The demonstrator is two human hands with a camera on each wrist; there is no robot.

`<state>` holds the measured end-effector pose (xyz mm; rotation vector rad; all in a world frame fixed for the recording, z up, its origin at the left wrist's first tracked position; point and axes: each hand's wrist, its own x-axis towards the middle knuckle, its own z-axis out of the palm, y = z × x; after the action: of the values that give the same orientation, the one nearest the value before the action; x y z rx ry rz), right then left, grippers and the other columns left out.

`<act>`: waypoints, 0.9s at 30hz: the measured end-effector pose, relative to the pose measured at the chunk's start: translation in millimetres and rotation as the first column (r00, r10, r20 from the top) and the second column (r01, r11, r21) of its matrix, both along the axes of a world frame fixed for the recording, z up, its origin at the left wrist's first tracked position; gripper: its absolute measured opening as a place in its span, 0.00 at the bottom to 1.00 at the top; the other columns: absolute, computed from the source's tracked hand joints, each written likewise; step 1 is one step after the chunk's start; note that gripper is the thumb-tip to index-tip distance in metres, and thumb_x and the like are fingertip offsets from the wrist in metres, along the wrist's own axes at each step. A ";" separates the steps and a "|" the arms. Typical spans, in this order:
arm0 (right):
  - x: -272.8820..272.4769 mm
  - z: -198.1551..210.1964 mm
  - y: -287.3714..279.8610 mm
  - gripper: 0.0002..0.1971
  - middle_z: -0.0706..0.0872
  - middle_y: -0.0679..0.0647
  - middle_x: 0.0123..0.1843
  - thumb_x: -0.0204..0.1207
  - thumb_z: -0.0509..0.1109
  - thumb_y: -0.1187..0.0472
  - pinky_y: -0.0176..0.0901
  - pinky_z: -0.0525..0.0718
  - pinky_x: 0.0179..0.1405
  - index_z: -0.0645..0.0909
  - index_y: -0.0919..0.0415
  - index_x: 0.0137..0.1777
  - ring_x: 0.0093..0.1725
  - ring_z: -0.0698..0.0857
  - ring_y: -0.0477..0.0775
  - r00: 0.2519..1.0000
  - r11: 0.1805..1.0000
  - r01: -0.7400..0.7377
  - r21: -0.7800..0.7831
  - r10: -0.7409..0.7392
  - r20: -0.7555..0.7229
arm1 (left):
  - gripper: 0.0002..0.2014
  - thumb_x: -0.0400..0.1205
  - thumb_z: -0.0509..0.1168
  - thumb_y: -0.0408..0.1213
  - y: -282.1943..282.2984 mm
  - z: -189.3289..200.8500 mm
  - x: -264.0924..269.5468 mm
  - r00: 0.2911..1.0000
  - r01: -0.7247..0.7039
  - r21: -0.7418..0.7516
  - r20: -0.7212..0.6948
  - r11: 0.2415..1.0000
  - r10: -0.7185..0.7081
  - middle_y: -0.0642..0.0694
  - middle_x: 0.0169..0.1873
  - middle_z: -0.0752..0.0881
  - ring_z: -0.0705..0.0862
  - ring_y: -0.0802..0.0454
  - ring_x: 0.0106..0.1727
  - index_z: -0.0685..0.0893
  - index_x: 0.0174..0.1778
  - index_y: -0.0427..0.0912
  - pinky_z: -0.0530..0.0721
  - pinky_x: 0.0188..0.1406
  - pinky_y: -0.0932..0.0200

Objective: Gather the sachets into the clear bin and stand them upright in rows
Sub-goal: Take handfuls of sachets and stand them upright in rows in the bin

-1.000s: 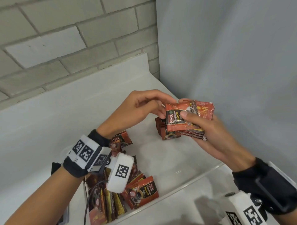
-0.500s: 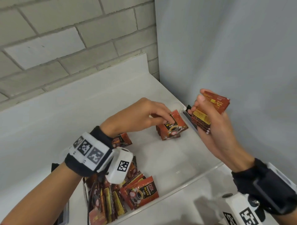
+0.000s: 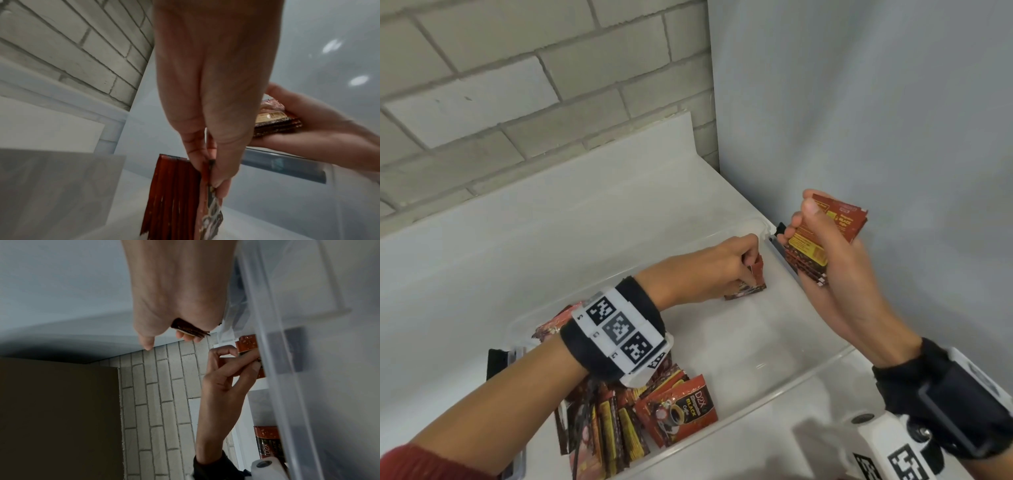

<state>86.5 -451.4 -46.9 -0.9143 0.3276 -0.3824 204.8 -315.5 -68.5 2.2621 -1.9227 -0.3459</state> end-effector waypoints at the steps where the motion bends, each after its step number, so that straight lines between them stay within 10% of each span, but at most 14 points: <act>1: -0.1 0.0 -0.2 0.29 0.84 0.45 0.40 0.57 0.79 0.45 0.41 0.82 0.57 0.80 0.49 0.60 0.42 0.85 0.43 1.000 1.000 -0.002 0.011 0.002 0.002 | 0.11 0.78 0.64 0.25 -0.9 -1.9 -0.5 1.000 0.018 -0.010 0.013 1.000 -0.018 0.41 0.50 0.73 0.68 0.51 0.50 0.90 0.51 0.36 0.74 0.46 0.53; 15: -3.2 -1.0 -3.7 0.15 0.84 0.53 0.41 0.80 0.57 0.64 0.41 0.86 0.47 0.76 0.62 0.64 0.40 0.86 0.51 0.985 0.970 -0.133 0.205 0.106 0.137 | 0.10 0.77 0.71 0.38 -1.7 -11.0 -2.7 0.977 0.079 -0.139 0.210 0.987 -0.049 0.42 0.48 0.77 0.62 0.47 0.48 0.91 0.53 0.49 0.79 0.40 0.44; 21: -2.1 -1.2 -3.0 0.14 0.89 0.53 0.39 0.83 0.54 0.67 0.43 0.89 0.46 0.79 0.60 0.59 0.45 0.89 0.54 0.988 0.979 -0.151 0.141 0.142 0.067 | 0.14 0.80 0.67 0.42 0.3 -12.0 -2.3 0.992 0.061 -0.057 0.112 0.997 -0.054 0.40 0.54 0.74 0.52 0.56 0.48 0.89 0.60 0.50 0.72 0.49 0.51; 27: 0.3 -3.7 -3.6 0.14 0.88 0.57 0.49 0.82 0.58 0.68 0.42 0.88 0.48 0.79 0.61 0.63 0.51 0.89 0.55 0.993 0.989 -0.115 0.093 0.116 -0.006 | 0.14 0.82 0.66 0.41 3.4 -0.6 1.8 0.985 -0.050 -0.049 -0.169 0.998 0.041 0.43 0.53 0.72 0.64 0.51 0.54 0.87 0.62 0.47 0.68 0.57 0.67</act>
<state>86.7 -455.0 -50.6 -0.8409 0.2993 -0.2534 206.6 -312.2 -69.2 2.1645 -1.7728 -0.4577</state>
